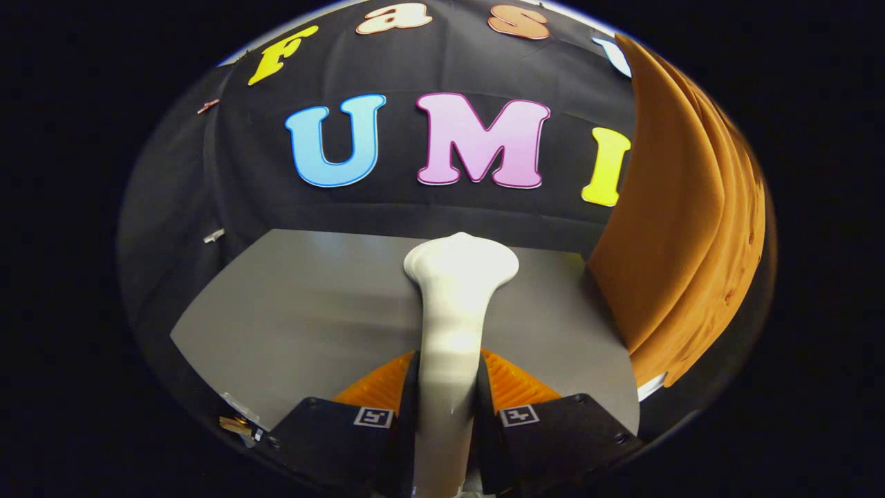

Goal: Iron the clothes twice with a garment steamer, once on the left side and once on the right side.

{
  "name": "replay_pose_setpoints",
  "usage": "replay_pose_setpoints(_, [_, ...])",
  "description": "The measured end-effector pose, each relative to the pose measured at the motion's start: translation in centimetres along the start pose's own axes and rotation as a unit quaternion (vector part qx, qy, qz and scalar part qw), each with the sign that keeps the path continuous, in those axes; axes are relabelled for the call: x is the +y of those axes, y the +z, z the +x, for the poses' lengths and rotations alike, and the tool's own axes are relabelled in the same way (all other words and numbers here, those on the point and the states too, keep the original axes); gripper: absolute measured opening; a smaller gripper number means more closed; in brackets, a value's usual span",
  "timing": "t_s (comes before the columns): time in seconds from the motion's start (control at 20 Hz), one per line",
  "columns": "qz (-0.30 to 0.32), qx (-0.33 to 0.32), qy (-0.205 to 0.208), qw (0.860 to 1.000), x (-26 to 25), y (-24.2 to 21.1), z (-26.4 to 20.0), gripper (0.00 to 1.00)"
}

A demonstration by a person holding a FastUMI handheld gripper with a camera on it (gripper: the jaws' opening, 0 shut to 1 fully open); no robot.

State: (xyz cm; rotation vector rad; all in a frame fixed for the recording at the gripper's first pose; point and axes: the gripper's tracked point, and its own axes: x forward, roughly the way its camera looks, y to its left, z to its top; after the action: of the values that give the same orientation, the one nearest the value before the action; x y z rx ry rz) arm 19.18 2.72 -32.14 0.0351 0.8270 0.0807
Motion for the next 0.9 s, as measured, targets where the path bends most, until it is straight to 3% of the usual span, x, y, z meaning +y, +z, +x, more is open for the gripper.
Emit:
replay_pose_setpoints(0.05, [0.001, -0.008, 0.003, 1.0, 0.0, 0.3, -0.4, 0.35])
replay_pose_setpoints(0.4, [0.019, -0.069, 0.03, 0.997, -0.9, 3.3, -4.6, 0.34])
replay_pose_setpoints(0.6, [0.032, -0.127, 0.024, 0.991, -2.6, 5.9, -8.6, 0.34])
replay_pose_setpoints(0.75, [0.046, -0.176, 0.007, 0.983, -4.9, 8.2, -12.1, 0.34])
replay_pose_setpoints(0.9, [0.052, -0.218, -0.04, 0.974, -8.8, 9.7, -15.4, 0.34])
